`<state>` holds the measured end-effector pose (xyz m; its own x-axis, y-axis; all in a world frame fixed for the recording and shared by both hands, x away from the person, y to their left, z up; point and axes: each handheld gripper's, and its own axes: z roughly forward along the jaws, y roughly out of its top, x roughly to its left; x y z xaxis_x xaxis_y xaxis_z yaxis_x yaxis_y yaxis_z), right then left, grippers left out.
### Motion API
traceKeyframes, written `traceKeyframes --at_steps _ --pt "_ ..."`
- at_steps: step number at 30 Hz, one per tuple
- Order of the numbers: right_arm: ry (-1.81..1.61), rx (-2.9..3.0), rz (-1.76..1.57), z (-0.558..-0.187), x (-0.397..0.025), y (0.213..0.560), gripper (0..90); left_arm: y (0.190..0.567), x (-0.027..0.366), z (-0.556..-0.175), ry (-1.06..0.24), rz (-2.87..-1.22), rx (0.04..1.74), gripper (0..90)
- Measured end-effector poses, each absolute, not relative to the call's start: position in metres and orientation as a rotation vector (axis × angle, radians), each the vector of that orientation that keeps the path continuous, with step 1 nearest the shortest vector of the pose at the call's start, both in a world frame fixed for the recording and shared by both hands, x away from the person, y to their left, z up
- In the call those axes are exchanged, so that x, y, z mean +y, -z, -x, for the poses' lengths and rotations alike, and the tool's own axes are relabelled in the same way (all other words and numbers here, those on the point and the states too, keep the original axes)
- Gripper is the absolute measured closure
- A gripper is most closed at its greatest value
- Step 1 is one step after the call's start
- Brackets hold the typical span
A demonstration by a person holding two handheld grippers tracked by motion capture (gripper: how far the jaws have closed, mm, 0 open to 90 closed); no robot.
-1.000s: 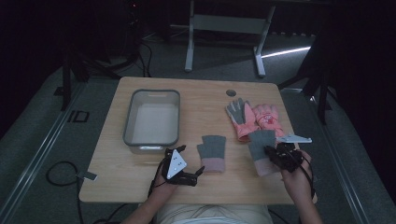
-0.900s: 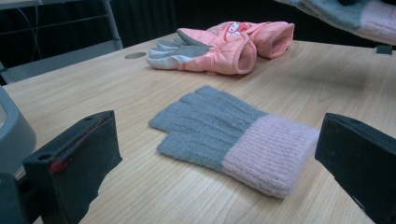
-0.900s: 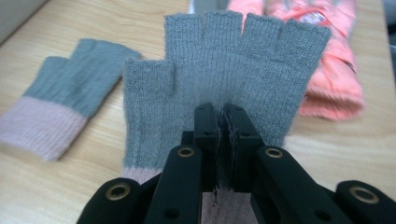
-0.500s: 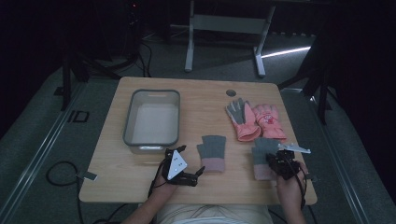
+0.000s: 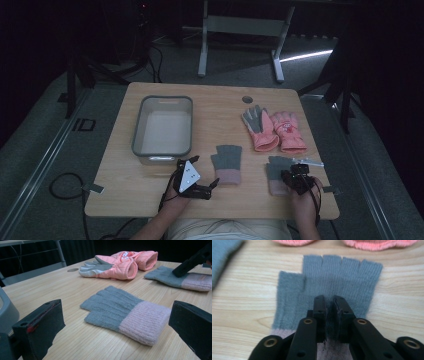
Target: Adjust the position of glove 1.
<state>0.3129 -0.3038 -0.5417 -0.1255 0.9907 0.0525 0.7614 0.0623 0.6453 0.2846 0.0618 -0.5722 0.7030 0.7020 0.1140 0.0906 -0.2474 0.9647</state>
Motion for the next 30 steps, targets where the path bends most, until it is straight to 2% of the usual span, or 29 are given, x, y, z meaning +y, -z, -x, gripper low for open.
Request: traceKeyframes --at_steps 7,10,17,21,23,26,30 --pt "-0.771 1.932 -1.719 -0.313 -0.304 0.546 77.5 0.572 0.062 -0.285 -0.654 -1.750 0.631 0.0" --pt "-0.783 1.952 -1.702 -0.313 -0.306 0.543 73.1 0.572 0.062 -0.285 -0.645 -1.749 0.630 0.0" --pt "-0.851 2.175 -1.441 -0.321 -0.328 0.530 64.9 0.572 0.062 -0.285 -0.647 -1.753 0.626 0.0" --pt "-0.808 2.329 -1.273 -0.327 -0.334 0.525 63.4 0.572 0.062 -0.285 -0.641 -1.753 0.625 0.0" --pt "-0.808 2.329 -1.273 -0.327 -0.334 0.525 63.4 0.572 0.062 -0.285 -0.640 -1.751 0.625 0.0" --pt "-0.787 2.403 -1.218 -0.329 -0.334 0.527 56.3 0.572 0.062 -0.286 -0.640 -1.751 0.626 0.0" --pt "-0.794 2.412 -1.214 -0.330 -0.334 0.529 55.8 0.572 0.062 -0.285 -0.641 -1.750 0.625 0.0"
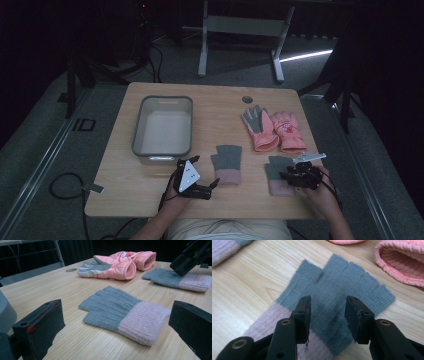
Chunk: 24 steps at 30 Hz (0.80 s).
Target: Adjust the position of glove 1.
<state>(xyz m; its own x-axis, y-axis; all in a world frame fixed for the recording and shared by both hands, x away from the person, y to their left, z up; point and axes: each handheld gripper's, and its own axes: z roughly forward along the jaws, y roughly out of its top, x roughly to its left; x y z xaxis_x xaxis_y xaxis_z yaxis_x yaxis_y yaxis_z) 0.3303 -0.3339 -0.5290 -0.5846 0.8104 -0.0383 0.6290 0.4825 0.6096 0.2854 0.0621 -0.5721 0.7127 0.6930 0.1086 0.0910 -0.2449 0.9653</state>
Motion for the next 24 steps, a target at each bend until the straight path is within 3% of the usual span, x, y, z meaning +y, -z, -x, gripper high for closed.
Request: traceKeyframes --at_steps 8,13,24 --pt "-0.819 2.379 -1.283 -0.332 -0.337 0.541 56.3 0.572 0.062 -0.286 -0.635 -1.748 0.626 0.0" --pt "-0.764 2.340 -1.277 -0.326 -0.329 0.543 72.8 0.572 0.062 -0.286 -0.638 -1.751 0.627 0.0" --pt "-0.754 2.308 -1.371 -0.326 -0.326 0.536 84.2 0.572 0.062 -0.286 -0.639 -1.749 0.628 0.0"
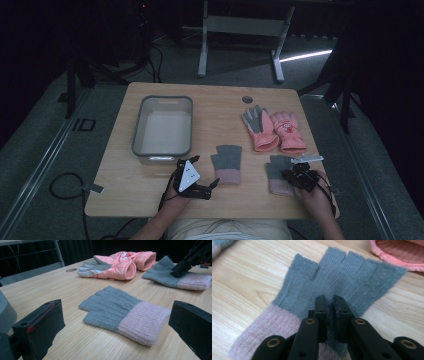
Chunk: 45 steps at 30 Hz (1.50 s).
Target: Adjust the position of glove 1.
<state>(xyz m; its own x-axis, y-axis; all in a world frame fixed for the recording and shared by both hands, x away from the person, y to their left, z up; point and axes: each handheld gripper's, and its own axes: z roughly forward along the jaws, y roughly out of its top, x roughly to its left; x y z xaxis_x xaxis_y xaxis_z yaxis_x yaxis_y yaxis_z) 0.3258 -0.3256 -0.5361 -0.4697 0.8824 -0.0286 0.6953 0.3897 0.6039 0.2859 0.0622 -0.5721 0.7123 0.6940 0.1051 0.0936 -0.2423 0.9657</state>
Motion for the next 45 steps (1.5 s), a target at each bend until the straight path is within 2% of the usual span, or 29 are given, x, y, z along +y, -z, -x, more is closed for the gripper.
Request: traceKeyframes --at_steps 12,14,20,29,45 --pt "-0.866 2.234 -1.322 -0.323 -0.315 0.486 84.5 0.572 0.062 -0.286 -0.635 -1.747 0.625 0.0" --pt "-0.901 2.223 -1.295 -0.326 -0.308 0.471 84.6 0.572 0.063 -0.286 -0.630 -1.743 0.628 0.0" --pt "-0.950 2.241 -1.245 -0.334 -0.292 0.454 84.6 0.572 0.062 -0.286 -0.639 -1.742 0.628 0.0" --pt "-1.013 2.298 -1.190 -0.346 -0.246 0.453 84.6 0.572 0.062 -0.286 -0.637 -1.743 0.629 0.0" --pt "-0.980 2.435 -1.136 -0.358 -0.174 0.487 84.5 0.572 0.064 -0.287 -0.616 -1.736 0.637 0.0"
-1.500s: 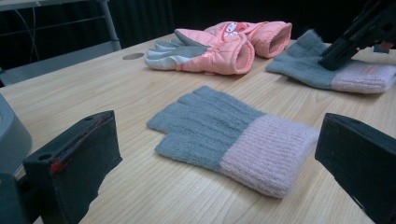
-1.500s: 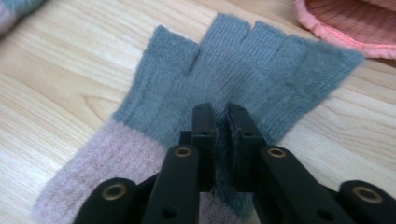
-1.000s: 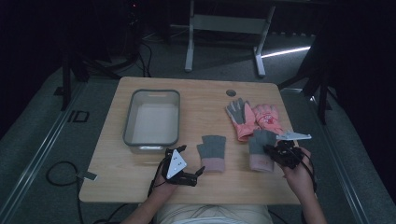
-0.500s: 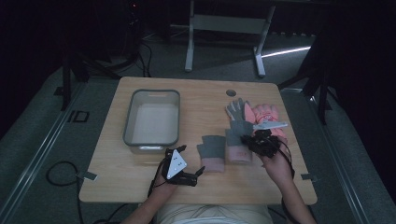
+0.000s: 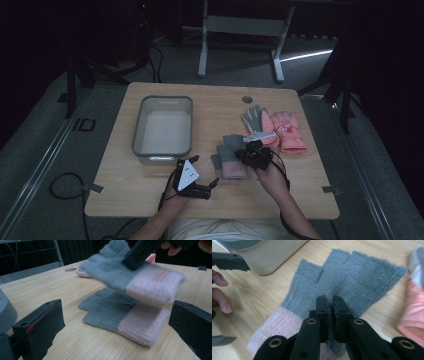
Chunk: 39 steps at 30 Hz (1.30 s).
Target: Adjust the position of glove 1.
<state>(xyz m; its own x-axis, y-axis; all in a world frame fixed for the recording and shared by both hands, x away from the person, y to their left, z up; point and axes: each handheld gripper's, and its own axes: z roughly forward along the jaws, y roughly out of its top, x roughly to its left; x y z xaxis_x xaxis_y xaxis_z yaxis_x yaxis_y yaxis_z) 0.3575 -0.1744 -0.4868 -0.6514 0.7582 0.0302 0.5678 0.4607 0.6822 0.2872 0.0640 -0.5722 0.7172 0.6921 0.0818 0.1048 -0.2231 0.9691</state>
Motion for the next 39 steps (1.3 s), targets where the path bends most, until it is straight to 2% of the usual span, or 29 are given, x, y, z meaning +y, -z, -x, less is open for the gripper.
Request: traceKeyframes --at_steps 22,33,39 --pt "-0.901 2.531 -1.187 -0.367 -0.157 0.527 83.1 0.572 0.065 -0.288 -0.600 -1.738 0.634 0.0" --pt "-0.903 2.532 -1.168 -0.370 -0.157 0.533 80.3 0.572 0.065 -0.289 -0.604 -1.734 0.656 0.0" --pt "-0.938 2.525 -1.175 -0.371 -0.160 0.528 81.9 0.572 0.065 -0.288 -0.605 -1.730 0.651 0.0"
